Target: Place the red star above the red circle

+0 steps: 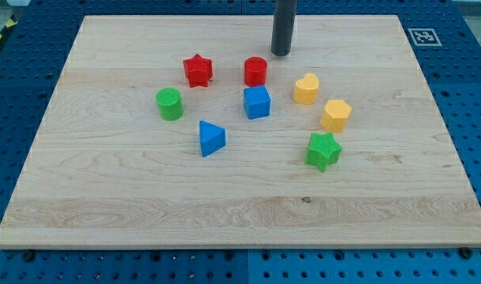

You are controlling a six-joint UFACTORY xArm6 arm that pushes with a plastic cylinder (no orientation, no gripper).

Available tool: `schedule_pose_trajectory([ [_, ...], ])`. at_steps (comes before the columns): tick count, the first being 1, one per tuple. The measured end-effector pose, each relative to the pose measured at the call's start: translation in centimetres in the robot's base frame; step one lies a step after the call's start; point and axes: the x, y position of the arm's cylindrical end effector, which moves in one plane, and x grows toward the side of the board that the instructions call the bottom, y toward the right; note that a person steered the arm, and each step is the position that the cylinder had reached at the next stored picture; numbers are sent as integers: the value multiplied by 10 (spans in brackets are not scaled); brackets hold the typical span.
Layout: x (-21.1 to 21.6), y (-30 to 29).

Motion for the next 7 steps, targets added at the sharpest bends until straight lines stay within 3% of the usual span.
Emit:
schedule_pose_trajectory([
  [3,1,0],
  [4,2,-26],
  [6,50,-44],
  [7,52,-43],
])
